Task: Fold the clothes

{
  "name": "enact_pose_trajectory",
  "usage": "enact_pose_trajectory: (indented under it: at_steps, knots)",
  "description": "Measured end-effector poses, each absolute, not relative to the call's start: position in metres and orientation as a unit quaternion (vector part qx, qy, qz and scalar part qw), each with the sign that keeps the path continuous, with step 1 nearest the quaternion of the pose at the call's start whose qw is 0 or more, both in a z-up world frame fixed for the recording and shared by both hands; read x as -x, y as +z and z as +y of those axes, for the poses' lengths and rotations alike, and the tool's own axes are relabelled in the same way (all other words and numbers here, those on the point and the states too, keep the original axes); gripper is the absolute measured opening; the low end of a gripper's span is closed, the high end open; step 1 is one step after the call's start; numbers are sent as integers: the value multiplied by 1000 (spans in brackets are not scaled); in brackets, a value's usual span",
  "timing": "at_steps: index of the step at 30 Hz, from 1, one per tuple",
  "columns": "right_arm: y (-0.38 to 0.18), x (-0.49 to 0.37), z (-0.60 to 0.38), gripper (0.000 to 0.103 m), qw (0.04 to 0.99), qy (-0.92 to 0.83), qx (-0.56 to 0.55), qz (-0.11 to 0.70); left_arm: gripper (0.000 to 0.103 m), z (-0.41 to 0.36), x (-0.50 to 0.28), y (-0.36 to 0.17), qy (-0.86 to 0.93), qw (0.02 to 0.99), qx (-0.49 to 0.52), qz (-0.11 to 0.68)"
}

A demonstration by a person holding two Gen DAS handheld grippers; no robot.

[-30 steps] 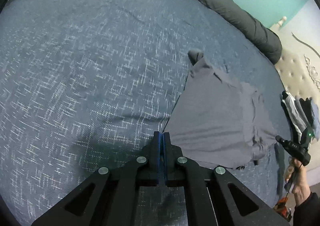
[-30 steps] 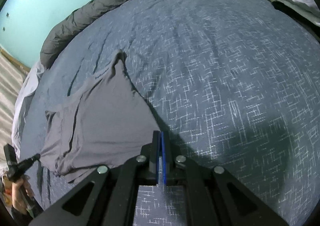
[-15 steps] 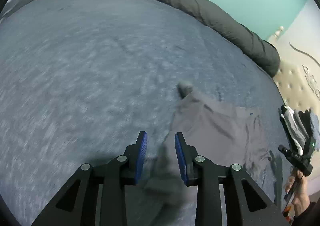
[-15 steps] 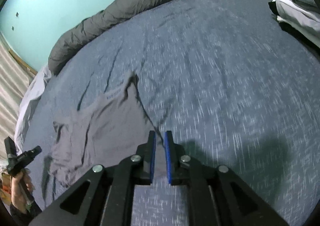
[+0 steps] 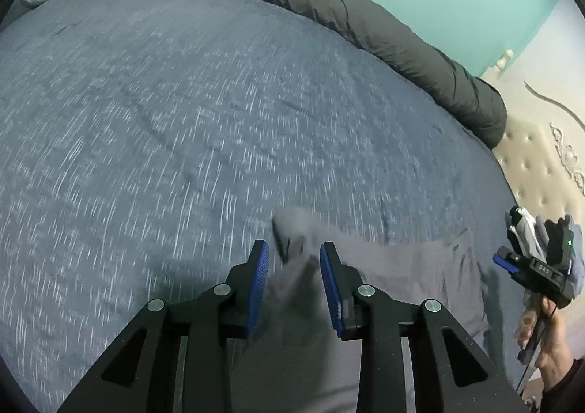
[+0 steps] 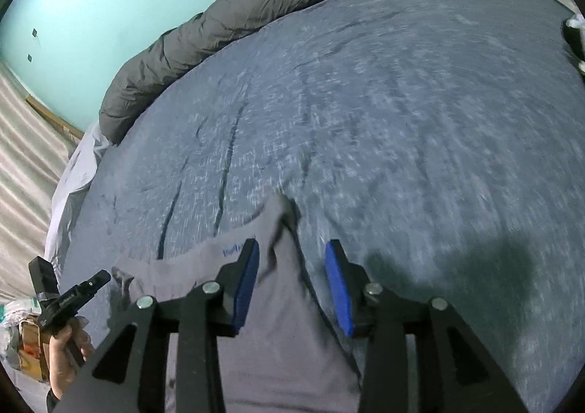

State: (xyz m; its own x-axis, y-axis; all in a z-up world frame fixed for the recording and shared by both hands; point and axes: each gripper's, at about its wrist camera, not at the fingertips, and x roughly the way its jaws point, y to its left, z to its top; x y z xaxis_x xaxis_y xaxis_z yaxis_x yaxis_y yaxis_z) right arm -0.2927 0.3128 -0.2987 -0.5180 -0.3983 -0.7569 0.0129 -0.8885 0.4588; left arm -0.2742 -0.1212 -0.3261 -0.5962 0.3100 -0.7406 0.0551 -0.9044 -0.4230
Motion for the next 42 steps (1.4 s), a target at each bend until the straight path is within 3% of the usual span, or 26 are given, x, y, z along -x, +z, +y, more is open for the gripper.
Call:
enact_pose_trajectory:
  at_steps: [11, 13, 15, 16, 17, 20, 31, 42]
  knots:
    - [-315, 334, 287, 39, 138, -840, -498, -167, 31, -119, 305, -344, 856, 75, 461, -219]
    - [-317, 338, 281, 39, 142, -840, -502, -150, 24, -119, 305, -346, 857, 77, 462, -216]
    - [-319, 341, 276, 29, 144, -840, -506, -133, 16, -118, 306, -345, 860, 76, 458, -211]
    - [-321, 342, 274, 15, 144, -840, -508, -125, 12, -118, 308, -344, 862, 75, 455, -209]
    - [-320, 341, 273, 9, 144, -843, -504, -120, 10, -117, 309, -343, 864, 75, 453, -206]
    - [-313, 338, 275, 5, 145, -856, -484, -110, 5, -116, 307, -333, 874, 75, 437, -200]
    - [-294, 345, 278, 4, 138, -880, -446, -84, 4, -102, 325, -291, 908, 68, 378, -167]
    - [-314, 372, 270, 4, 127, -876, -460, -70, 4, -100, 348, -307, 909, 55, 389, -136]
